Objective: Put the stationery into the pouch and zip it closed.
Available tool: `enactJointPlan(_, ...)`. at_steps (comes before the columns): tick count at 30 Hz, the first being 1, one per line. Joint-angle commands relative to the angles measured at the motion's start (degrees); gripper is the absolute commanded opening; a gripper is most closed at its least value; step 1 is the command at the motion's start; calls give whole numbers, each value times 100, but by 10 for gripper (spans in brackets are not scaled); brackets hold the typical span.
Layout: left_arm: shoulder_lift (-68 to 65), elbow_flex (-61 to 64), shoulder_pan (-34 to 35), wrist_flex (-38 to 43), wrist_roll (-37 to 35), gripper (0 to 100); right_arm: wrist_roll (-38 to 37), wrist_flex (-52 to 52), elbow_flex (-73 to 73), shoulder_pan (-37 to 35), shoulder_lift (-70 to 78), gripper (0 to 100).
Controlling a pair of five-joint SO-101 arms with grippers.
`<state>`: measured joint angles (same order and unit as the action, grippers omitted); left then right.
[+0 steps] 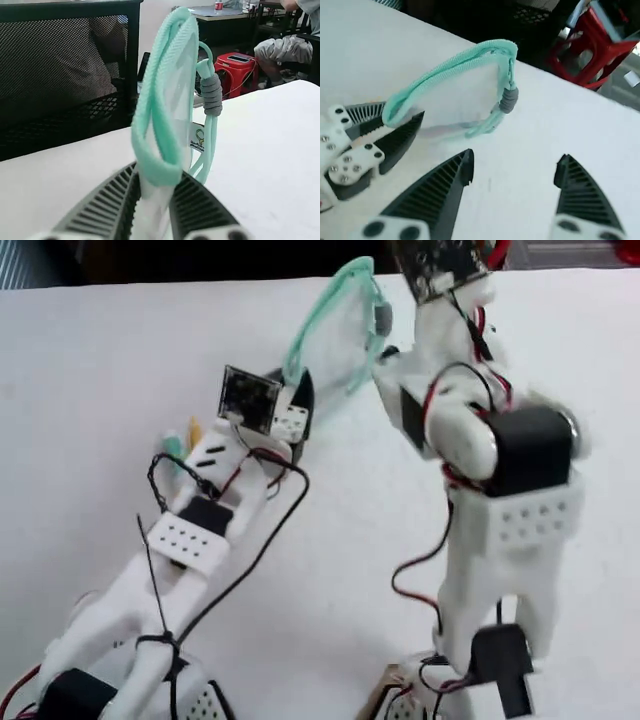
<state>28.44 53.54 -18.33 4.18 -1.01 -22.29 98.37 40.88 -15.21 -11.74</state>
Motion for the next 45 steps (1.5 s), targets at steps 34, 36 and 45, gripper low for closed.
enactJointPlan(34,92,-3244,-286,-6673,1618,22,1046,-7530,-7349,1692,-1657,254)
enactJointPlan(36,92,-3279,-171,-6673,1626,22,1618,-8268,-7323,1859,-1305,239)
enactJointPlan(45,92,-3253,127,-6673,1644,23,2022,-9675,-6031,1288,1244,40)
